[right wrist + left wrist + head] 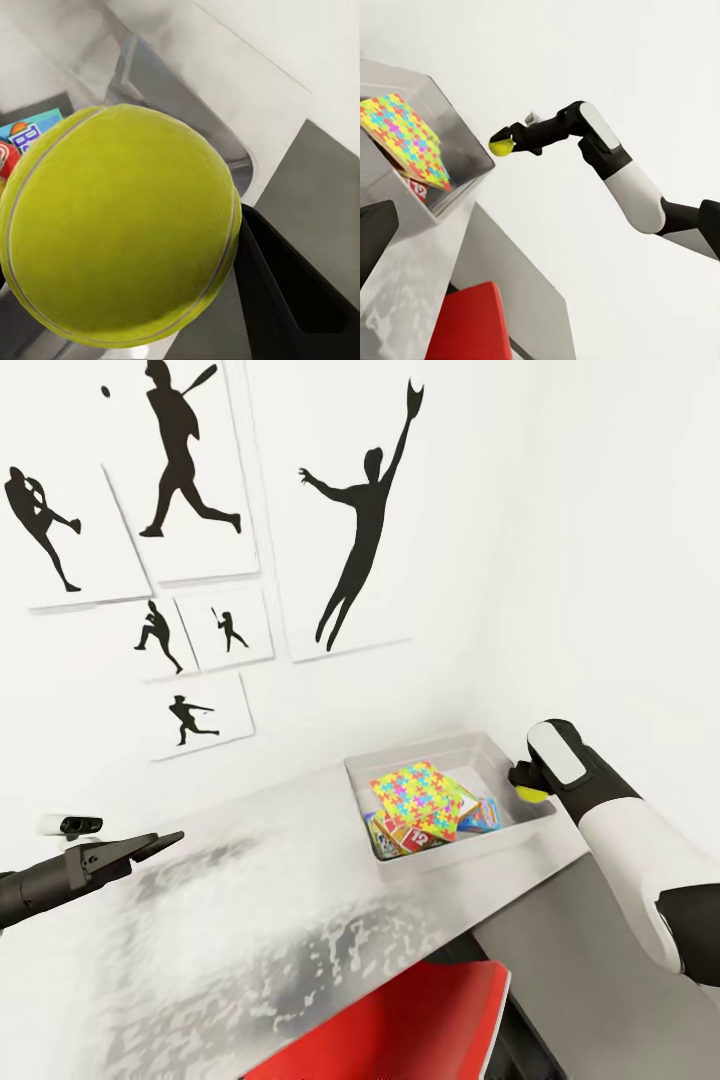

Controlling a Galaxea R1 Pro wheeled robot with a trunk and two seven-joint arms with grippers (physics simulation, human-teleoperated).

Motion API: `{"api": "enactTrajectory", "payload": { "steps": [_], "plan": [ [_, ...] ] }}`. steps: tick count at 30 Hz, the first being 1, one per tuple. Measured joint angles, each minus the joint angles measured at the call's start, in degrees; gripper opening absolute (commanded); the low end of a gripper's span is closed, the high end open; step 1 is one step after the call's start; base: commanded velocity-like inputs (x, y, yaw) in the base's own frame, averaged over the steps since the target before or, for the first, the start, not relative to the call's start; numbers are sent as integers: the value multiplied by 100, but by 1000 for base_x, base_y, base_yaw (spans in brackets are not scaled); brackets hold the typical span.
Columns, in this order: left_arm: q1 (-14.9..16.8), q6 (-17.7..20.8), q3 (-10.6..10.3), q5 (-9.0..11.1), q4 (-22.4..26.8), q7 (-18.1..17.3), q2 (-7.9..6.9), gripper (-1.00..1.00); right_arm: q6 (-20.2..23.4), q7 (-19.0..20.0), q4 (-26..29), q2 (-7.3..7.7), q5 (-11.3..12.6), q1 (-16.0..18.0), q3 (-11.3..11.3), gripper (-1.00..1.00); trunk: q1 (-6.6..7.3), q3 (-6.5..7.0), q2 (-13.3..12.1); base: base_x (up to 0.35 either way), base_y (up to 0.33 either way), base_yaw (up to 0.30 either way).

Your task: Put all the toys in the child's room - the three board games (two on the bed and one on the table), the two jigsaw puzzles on the table, and the tennis ball on the table - inside the toy box on the table in the child's room.

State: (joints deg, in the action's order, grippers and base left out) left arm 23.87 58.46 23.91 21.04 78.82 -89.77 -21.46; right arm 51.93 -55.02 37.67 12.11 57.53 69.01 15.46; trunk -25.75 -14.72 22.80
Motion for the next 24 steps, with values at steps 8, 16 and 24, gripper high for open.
{"api": "enactTrajectory", "payload": {
  "steps": [8,16,24],
  "plan": [
    [0,-1,0,0,0,0,-3,100,-1,11,-2,-6,-6,20,-3,-100,0,-74,0,0,0,0],
    [0,-1,0,0,0,0,-1,100,-1,11,-2,4,-60,68,-11,-100,0,-148,0,0,0,0],
    [0,-1,4,-7,0,0,-6,100,-1,13,16,2,-79,70,-20,-100,0,-223,0,0,0,0]
  ]
}}
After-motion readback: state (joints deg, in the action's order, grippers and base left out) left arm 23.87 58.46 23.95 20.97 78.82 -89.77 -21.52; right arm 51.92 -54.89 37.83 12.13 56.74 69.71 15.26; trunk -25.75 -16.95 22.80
